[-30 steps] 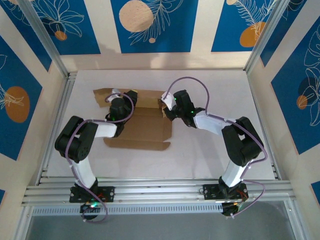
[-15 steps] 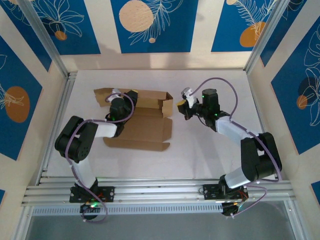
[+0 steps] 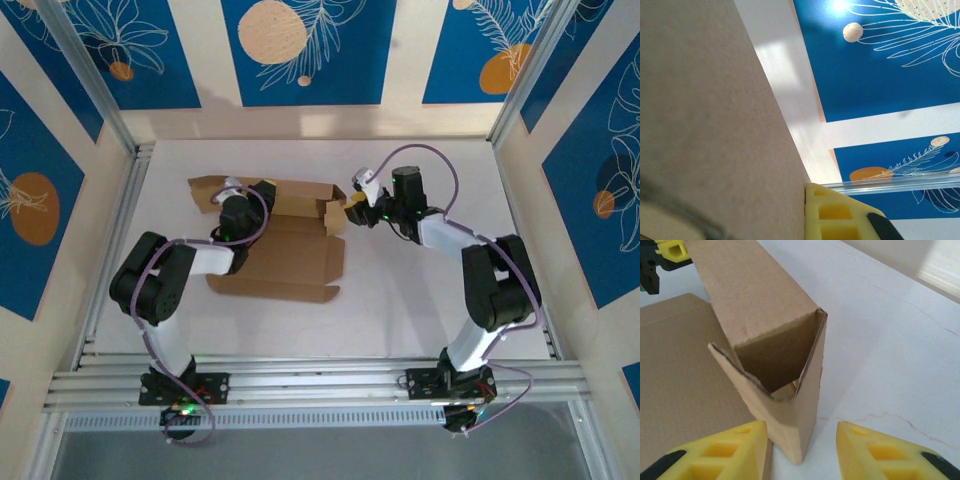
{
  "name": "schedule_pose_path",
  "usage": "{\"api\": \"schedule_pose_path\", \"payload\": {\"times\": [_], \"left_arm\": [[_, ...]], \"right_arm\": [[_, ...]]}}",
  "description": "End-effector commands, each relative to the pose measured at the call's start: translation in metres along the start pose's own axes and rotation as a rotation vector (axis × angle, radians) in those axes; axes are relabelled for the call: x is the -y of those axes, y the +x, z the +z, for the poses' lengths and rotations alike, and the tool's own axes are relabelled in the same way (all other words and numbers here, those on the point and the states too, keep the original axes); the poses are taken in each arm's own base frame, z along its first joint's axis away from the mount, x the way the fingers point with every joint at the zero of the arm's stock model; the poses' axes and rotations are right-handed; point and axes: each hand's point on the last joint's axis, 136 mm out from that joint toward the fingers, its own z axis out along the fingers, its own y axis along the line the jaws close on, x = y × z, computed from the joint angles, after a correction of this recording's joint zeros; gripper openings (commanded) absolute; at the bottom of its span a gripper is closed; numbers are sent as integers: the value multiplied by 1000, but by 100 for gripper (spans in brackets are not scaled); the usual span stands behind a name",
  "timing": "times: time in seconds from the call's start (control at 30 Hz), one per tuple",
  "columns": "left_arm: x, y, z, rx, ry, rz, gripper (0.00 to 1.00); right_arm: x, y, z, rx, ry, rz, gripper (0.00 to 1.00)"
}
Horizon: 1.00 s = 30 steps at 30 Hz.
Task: Fold the paper box
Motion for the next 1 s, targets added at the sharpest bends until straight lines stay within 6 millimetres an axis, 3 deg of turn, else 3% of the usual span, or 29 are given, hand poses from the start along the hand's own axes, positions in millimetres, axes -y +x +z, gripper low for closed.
{"api": "schedule_pose_path", "payload": {"times": [0.0, 0.27, 0.47, 0.6, 0.73, 0.97], "left_arm": [[-12, 10, 1, -48, -38, 47, 0], [-9, 11, 1, -55, -32, 47, 0], [-9, 12, 0, -54, -26, 38, 0], [-8, 11, -1, -49, -20, 29, 0], [-7, 12, -2, -49, -16, 19, 0], [-9, 16, -4, -65, -15, -15, 0]], "right_arm": [[-16, -6, 16, -19, -78, -77, 43], [-33, -4, 37, -40, -141, -105, 42], [-34, 4, 51, -82, -80, -113, 43], [-25, 9, 62, -118, 27, -135, 45], [-17, 11, 65, -140, 88, -61, 60], [-28, 22, 67, -151, 105, 49, 60]]}}
